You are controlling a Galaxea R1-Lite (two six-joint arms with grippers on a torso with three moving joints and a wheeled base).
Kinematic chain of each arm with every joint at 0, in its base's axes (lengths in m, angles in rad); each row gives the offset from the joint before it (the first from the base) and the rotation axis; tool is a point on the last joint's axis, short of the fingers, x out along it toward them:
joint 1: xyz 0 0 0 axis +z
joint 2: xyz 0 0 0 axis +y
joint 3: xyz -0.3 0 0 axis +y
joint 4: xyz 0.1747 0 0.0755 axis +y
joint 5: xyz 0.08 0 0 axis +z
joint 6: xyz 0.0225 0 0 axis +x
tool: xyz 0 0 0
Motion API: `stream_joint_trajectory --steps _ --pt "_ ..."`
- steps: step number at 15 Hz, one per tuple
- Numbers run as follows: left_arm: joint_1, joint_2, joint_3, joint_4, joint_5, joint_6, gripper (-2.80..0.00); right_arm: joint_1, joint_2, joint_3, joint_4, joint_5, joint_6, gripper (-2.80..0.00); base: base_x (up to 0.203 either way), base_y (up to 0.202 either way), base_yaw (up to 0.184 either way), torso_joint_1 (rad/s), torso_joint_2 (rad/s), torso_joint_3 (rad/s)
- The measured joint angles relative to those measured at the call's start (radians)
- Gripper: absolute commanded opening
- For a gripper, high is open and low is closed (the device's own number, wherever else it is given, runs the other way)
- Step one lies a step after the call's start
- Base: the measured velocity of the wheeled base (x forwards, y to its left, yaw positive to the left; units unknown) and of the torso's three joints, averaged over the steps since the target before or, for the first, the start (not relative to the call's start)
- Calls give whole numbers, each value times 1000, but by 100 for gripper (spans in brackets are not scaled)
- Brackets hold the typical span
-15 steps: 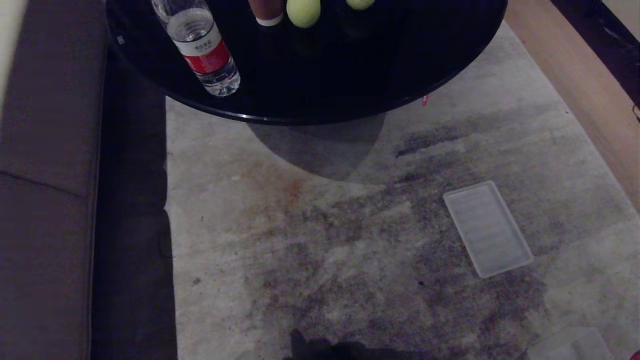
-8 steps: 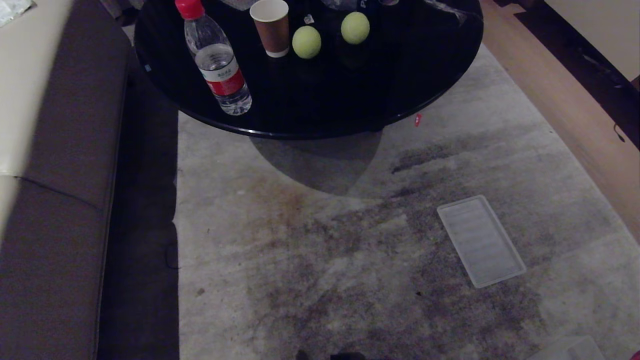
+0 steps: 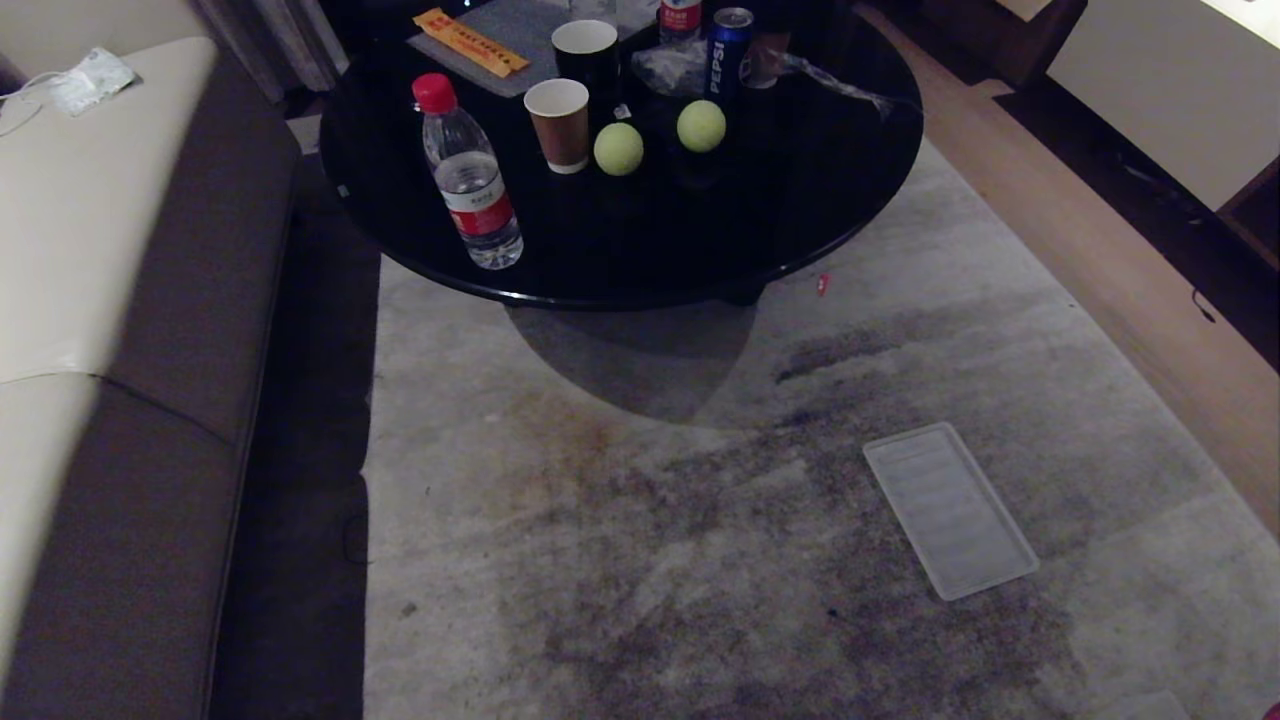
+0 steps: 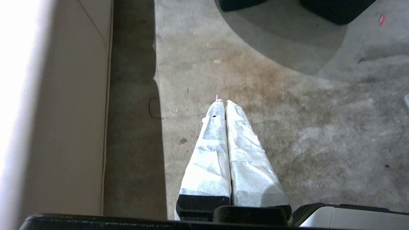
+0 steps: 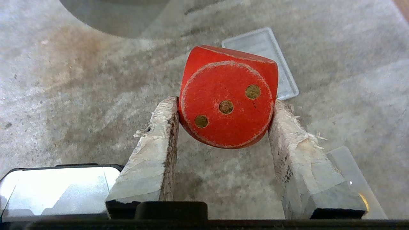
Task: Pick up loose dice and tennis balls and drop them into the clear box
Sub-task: Put the toys in the box
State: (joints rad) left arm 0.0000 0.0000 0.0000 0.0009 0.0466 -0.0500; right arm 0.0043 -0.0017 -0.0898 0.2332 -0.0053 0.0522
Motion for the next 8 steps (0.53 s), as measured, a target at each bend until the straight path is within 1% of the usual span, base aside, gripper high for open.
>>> stream_joint_trajectory --steps 8 --pt "0 0 0 0 0 -1 -280 0 0 0 -1 0 3 -280 0 0 0 1 3 200"
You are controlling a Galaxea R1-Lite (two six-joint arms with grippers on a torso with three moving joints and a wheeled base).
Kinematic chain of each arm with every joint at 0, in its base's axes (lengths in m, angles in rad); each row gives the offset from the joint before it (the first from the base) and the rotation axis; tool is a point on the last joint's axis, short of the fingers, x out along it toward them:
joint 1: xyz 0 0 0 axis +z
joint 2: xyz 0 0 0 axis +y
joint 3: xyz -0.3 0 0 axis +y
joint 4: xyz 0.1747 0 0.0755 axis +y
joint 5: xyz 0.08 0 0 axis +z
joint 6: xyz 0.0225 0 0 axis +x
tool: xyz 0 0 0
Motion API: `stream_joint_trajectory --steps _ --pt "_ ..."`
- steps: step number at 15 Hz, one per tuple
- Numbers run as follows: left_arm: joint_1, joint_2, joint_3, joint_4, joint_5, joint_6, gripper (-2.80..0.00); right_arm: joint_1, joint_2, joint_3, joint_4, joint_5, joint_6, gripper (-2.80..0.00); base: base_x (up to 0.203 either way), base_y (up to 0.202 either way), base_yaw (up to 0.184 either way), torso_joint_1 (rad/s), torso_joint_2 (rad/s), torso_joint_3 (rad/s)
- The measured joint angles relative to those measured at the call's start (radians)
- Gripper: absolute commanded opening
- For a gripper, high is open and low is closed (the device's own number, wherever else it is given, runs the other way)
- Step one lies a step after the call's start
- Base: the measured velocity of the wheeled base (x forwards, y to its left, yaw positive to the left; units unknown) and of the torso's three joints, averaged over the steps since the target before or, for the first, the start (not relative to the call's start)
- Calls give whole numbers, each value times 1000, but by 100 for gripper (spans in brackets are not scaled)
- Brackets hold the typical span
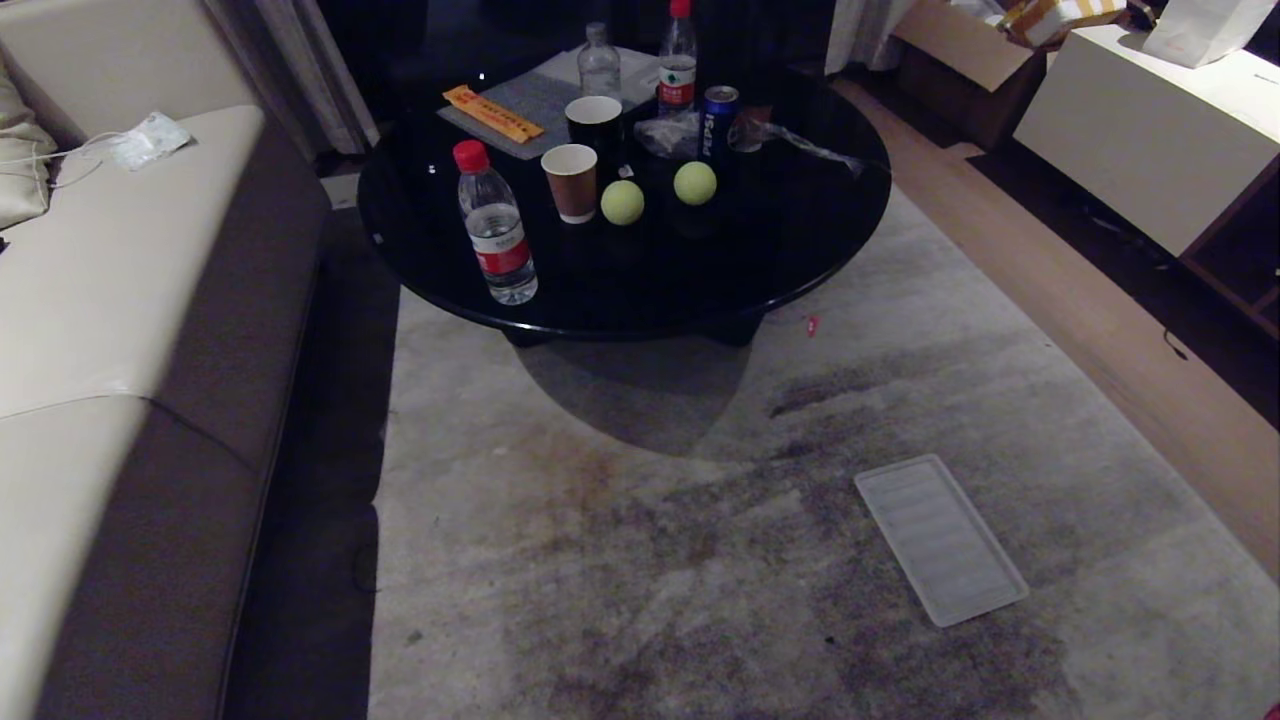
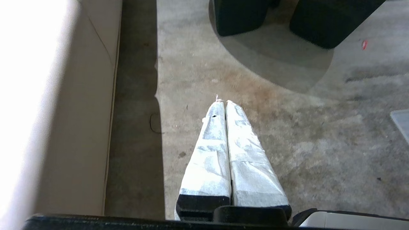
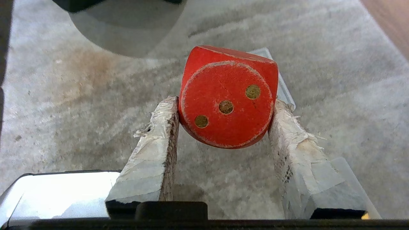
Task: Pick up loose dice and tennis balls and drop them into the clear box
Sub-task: Put the toys in the box
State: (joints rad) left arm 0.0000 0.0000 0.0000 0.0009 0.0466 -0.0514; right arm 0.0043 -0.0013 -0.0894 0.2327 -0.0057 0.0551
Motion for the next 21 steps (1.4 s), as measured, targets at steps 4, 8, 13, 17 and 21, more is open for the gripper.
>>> stream_joint_trajectory --steps 4,8,13,17,21 --pt "0 0 0 0 0 0 -280 0 0 0 0 -1 0 -280 0 0 0 5 1 204" --pt "0 0 0 0 0 0 -280 0 0 0 0 0 0 -280 0 0 0 0 0 205" --pt "0 0 0 -1 0 0 -280 0 0 0 0 0 1 -280 0 0 0 2 5 198" --pt "0 0 0 0 -2 6 -280 0 0 0 0 0 0 -280 0 0 0 3 3 199" --pt "0 0 0 1 -8 27 -280 0 0 0 1 0 0 -280 0 0 0 3 1 201"
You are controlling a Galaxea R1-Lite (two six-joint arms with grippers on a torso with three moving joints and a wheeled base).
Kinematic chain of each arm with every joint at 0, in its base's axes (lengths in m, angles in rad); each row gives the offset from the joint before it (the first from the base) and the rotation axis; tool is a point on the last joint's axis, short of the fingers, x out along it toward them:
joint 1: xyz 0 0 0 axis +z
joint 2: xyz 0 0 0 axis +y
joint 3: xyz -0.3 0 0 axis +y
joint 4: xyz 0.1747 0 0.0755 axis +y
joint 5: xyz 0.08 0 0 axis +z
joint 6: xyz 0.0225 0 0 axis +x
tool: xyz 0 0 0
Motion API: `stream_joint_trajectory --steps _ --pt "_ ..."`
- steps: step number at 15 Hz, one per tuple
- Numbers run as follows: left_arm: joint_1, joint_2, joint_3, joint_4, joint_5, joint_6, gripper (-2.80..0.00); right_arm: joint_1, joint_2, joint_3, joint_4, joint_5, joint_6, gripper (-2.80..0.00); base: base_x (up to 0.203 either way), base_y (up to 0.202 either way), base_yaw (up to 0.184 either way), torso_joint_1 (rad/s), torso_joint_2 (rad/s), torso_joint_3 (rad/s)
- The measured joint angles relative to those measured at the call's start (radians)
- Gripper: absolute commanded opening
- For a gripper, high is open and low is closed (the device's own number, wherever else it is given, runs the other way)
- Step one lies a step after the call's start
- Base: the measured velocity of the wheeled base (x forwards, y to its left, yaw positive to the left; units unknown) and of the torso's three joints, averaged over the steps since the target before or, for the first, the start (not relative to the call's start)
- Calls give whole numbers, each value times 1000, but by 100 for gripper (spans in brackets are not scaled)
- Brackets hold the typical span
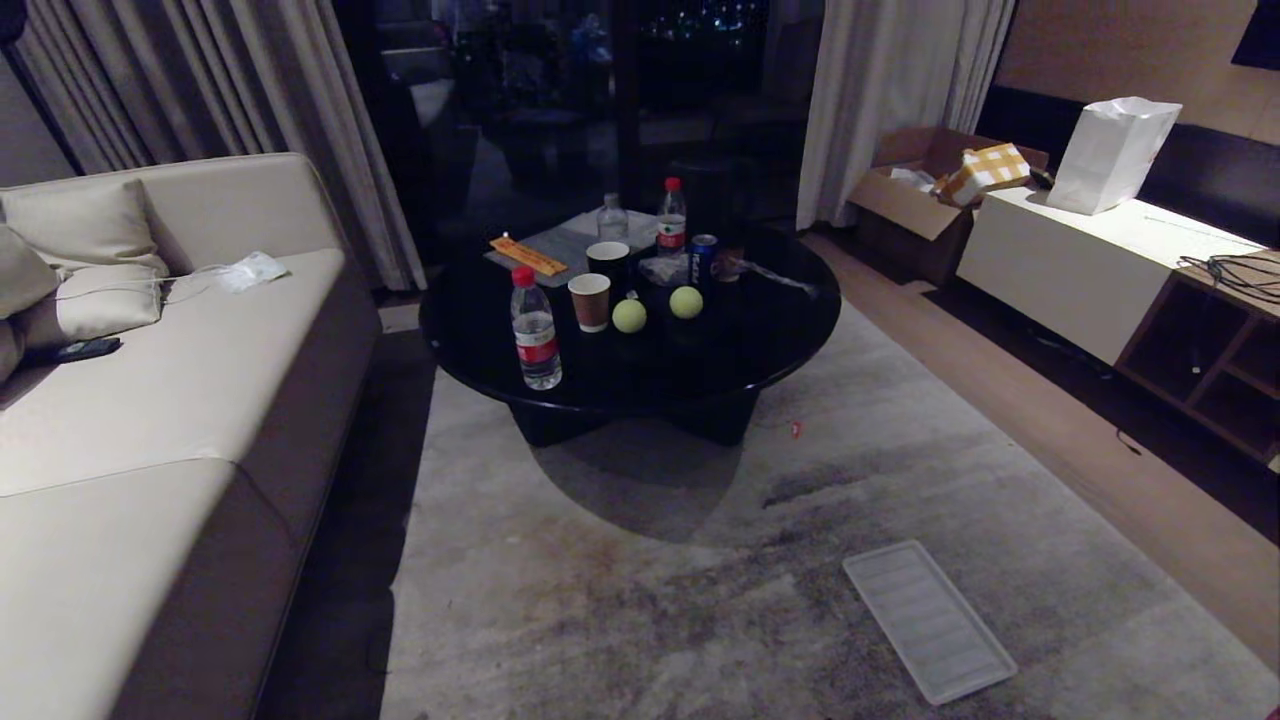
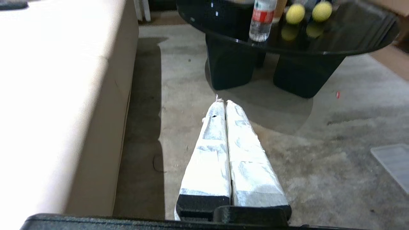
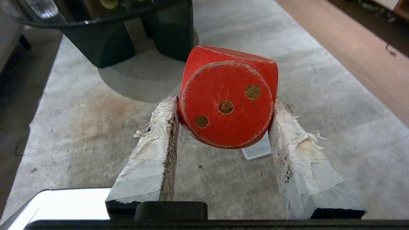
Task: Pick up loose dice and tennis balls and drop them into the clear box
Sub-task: Put the toys in the box
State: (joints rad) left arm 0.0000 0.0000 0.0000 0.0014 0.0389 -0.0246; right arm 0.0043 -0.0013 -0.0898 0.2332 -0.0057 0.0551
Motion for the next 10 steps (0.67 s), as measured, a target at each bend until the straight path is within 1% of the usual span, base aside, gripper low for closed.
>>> stream_joint_trajectory --steps 7,10 --pt "0 0 0 0 3 -10 -280 0 0 0 -1 0 0 -280 0 0 0 1 0 205" --pt "0 0 0 0 4 -17 -280 0 0 0 0 0 0 -280 0 0 0 5 2 77"
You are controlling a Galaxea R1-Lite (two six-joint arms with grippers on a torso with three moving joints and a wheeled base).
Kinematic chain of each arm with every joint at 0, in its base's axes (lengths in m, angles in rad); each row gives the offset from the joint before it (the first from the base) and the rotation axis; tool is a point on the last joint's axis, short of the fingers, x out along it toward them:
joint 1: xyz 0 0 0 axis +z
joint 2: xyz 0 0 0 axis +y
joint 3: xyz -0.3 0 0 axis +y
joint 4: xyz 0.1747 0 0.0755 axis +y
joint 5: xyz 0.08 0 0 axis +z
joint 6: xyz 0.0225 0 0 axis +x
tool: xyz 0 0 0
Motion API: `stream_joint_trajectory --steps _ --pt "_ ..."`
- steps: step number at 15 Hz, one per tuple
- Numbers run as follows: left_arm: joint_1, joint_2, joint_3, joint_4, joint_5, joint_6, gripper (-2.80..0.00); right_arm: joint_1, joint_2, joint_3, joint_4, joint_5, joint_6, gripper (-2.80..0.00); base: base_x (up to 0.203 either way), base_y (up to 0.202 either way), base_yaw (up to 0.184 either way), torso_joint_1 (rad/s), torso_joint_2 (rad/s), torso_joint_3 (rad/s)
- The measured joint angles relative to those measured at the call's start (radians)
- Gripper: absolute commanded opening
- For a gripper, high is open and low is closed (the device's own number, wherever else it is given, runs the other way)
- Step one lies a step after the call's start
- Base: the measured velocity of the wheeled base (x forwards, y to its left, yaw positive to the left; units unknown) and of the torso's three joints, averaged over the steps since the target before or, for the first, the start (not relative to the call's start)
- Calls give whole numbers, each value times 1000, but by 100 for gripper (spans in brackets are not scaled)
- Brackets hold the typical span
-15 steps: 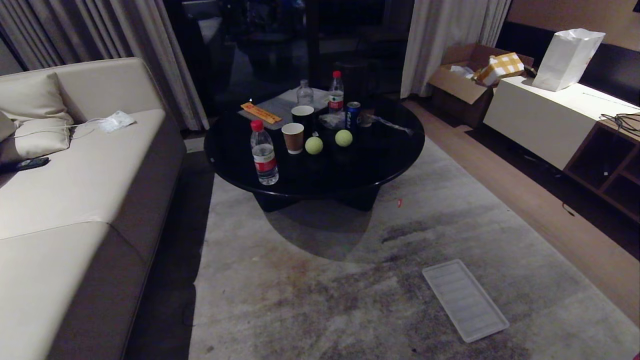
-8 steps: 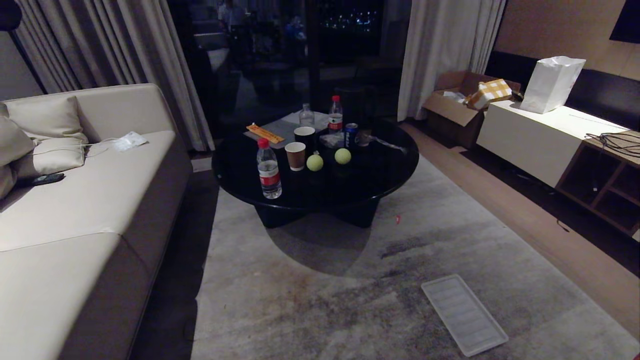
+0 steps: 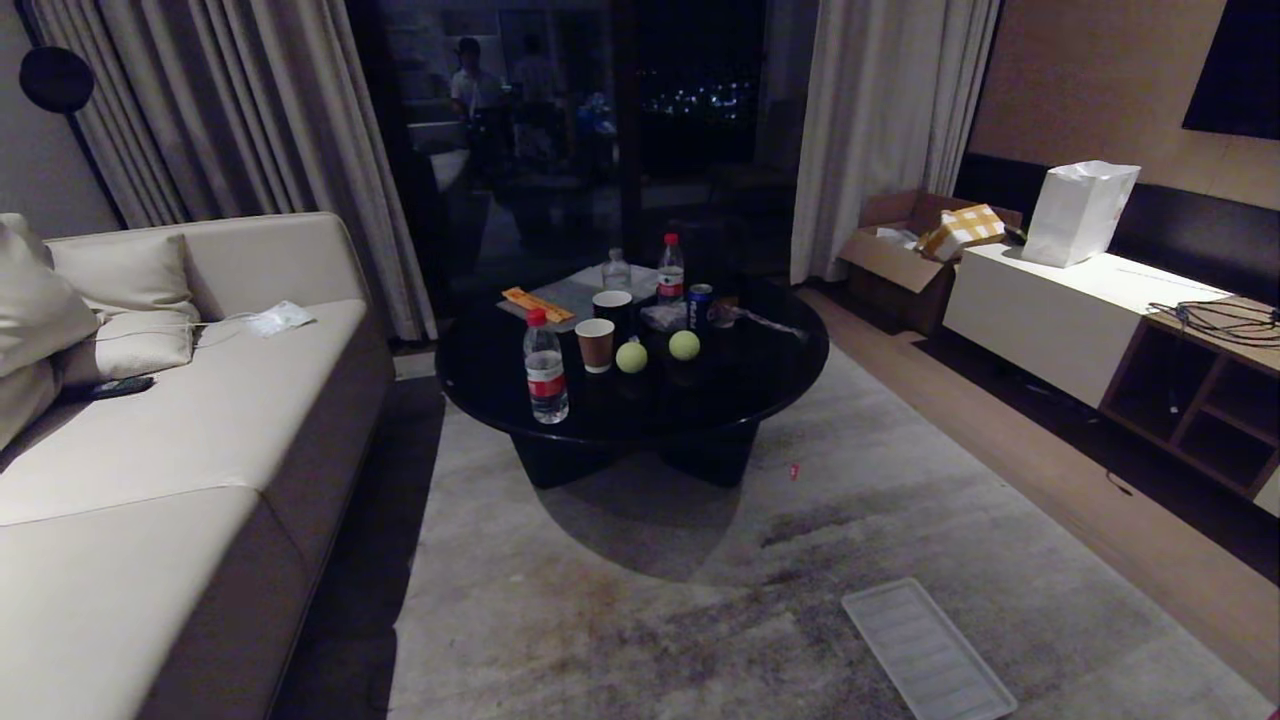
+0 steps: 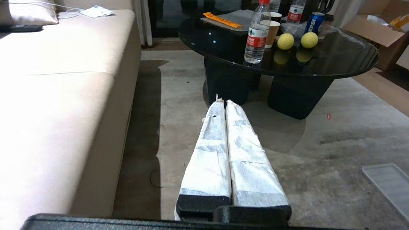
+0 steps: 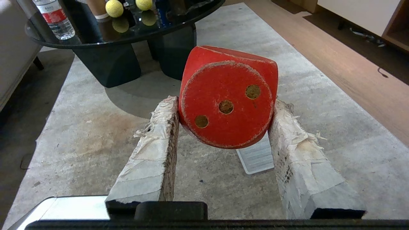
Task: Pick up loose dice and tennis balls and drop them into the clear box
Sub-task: Put the toys in the box
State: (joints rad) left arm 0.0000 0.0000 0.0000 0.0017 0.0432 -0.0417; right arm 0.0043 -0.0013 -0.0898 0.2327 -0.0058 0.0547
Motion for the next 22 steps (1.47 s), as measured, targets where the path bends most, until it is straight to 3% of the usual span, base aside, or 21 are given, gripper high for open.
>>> stream_joint_trajectory --steps 7,22 --pt "0 0 0 0 1 -2 -280 0 0 0 0 0 0 -280 1 1 -14 1 0 4" --pt "0 0 0 0 1 -2 -280 0 0 0 0 0 2 -280 1 10 -162 2 2 4"
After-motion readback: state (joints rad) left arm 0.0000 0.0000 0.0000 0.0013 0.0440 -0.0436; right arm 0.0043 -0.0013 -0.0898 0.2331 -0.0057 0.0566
